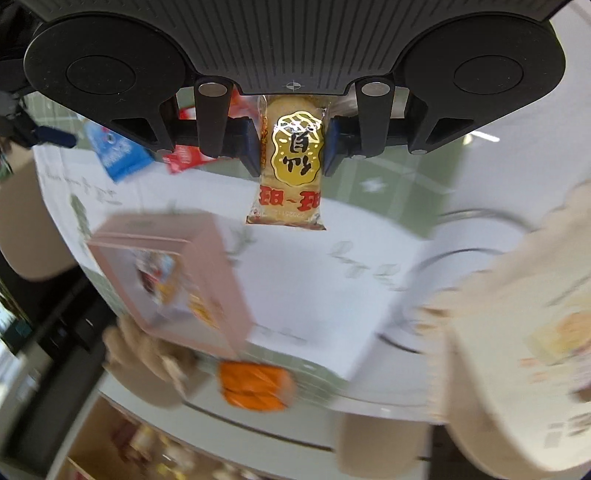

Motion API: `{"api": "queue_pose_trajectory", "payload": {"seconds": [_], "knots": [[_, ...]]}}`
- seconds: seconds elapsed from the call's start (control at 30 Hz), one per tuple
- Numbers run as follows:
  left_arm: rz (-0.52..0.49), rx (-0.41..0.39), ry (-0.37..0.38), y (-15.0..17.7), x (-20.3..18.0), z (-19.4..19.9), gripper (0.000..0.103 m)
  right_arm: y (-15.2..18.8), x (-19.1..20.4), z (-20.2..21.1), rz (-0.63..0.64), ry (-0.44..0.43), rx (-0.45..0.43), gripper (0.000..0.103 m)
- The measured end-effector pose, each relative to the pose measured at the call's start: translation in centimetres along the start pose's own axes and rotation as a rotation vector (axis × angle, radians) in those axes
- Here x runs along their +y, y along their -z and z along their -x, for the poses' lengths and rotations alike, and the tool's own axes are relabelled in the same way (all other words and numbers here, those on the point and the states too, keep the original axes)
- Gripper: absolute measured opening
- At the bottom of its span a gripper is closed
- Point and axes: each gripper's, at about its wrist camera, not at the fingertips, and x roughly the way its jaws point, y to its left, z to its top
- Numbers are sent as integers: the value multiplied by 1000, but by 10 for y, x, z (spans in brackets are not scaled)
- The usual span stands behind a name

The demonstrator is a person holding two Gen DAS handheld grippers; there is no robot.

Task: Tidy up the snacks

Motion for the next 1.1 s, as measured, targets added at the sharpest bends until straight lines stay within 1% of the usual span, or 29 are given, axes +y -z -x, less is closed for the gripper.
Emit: {"api": "queue_pose_trajectory", "payload": {"seconds": [0.1, 0.23, 0.27, 0.33, 0.4, 0.47, 0.5, 0.53, 0.57, 0.6, 0.63, 0.73, 0.77, 0.9, 0.97, 1.03, 1.1], "knots": [[74, -10, -70, 9, 26, 11, 40, -24, 28, 0, 91, -85, -24, 95], [192, -8, -80, 29, 58, 22, 40, -52, 87, -27, 179, -188, -20, 95], [216, -7, -86, 33, 65, 24, 40, -57, 104, -38, 195, -221, -19, 95], [258, -9, -99, 40, 75, 29, 40, -64, 131, -62, 227, -258, 2, 95], [285, -5, -102, 48, 79, 32, 40, -67, 151, -86, 261, -256, 26, 94], [276, 23, -76, 57, 75, 32, 40, -64, 163, -105, 313, -213, 48, 90], [267, 41, -61, 62, 71, 29, 40, -63, 160, -107, 317, -221, 28, 92], [262, 58, -45, 67, 66, 24, 40, -64, 154, -108, 309, -219, 30, 90], [261, 73, -27, 71, 61, 20, 40, -67, 147, -107, 293, -220, 41, 85], [259, 88, -5, 74, 57, 15, 40, -68, 138, -105, 277, -208, 58, 76], [255, 102, 21, 77, 50, 9, 40, -67, 127, -102, 269, -195, 67, 58], [219, 117, 60, 75, 29, -7, 40, -61, 86, -84, 212, -159, 79, 54], [207, 119, 78, 73, 22, -11, 40, -58, 75, -80, 198, -137, 85, 50], [145, 147, 152, 68, -14, -26, 40, -40, 33, -60, 135, -40, 108, 49], [112, 163, 182, 64, -29, -32, 40, -30, 23, -51, 135, -6, 98, 49], [89, 165, 191, 61, -38, -32, 40, -24, 20, -38, 140, -11, 79, 49], [74, 158, 174, 55, -44, -32, 40, -24, 23, -29, 161, -43, 62, 59]]}}
